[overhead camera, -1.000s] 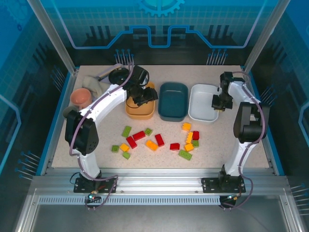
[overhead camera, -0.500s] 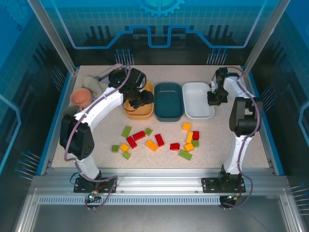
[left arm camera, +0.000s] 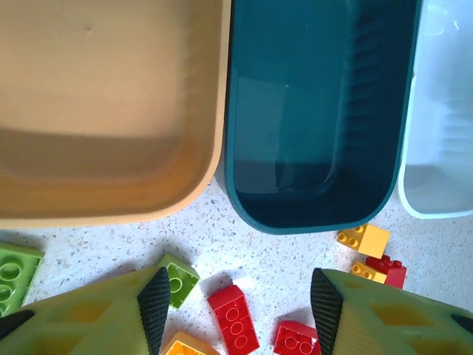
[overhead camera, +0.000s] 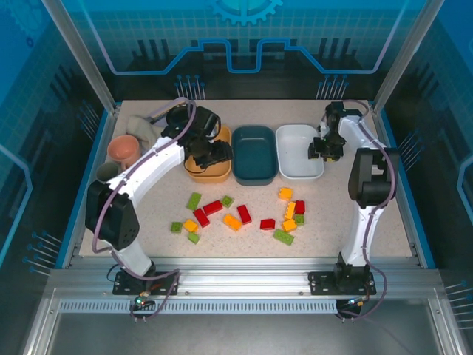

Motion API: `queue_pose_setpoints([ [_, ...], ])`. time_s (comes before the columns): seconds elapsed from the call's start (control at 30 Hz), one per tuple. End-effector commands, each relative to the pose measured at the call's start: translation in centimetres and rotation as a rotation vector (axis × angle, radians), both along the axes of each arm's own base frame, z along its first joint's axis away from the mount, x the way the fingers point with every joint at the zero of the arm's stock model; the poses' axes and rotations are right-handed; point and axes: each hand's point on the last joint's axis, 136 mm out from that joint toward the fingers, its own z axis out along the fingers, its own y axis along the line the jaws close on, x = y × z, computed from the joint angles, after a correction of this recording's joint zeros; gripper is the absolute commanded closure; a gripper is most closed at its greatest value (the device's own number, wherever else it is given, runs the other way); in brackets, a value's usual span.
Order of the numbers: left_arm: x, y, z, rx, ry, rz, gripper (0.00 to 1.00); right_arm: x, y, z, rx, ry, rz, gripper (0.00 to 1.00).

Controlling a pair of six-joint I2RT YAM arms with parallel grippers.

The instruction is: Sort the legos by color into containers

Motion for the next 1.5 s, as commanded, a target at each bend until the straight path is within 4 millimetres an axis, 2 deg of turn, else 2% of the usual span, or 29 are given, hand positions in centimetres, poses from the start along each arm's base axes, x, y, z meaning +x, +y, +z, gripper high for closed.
queue_pose_setpoints([
  [0.0, -1.0, 0.6, 2.2, -0.031, -0.067, 0.008, 0.39, -0.3, -0.4, 6.5, -0.023, -0.164, -0.104, 0.39],
  [0.1, -2.2, 0.5, 3.4, -0.089, -0.110, 0.001, 0.30, -2.5, 0.6, 8.8, 0.035, -0.215, -0.178, 0.42],
  [0.17, -3.3, 0.6, 3.7, -0.124, -0.117, 0.004, 0.28, -4.9, 1.2, 9.1, 0.040, -0.210, -0.210, 0.45],
  [0.27, -5.3, 0.6, 3.9, -0.190, -0.120, -0.002, 0.26, -9.7, 2.5, 7.7, 0.097, -0.160, -0.252, 0.46],
  [0.4, -8.4, -0.3, 3.6, -0.284, -0.113, -0.052, 0.23, -15.8, 4.3, 4.6, 0.100, -0.064, -0.217, 0.44],
  [0.5, -10.3, -0.8, 2.5, -0.313, -0.082, -0.077, 0.24, -18.4, 5.7, 2.4, 0.103, -0.010, -0.178, 0.44],
  [0.63, -11.7, -0.9, 1.3, -0.308, -0.057, -0.080, 0.24, -19.0, 7.3, 0.0, 0.087, 0.039, -0.112, 0.43],
  [0.8, -12.0, -1.1, 1.4, -0.299, -0.064, -0.076, 0.25, -19.3, 8.6, -2.3, 0.047, 0.110, -0.026, 0.45],
  [1.03, -12.3, -1.3, 1.5, -0.287, -0.067, -0.076, 0.25, -19.4, 9.1, -3.9, 0.042, 0.139, -0.002, 0.45],
  [1.47, -12.3, -2.5, 1.6, -0.288, -0.067, -0.103, 0.25, -16.9, 8.3, -4.7, 0.032, 0.137, -0.026, 0.50],
])
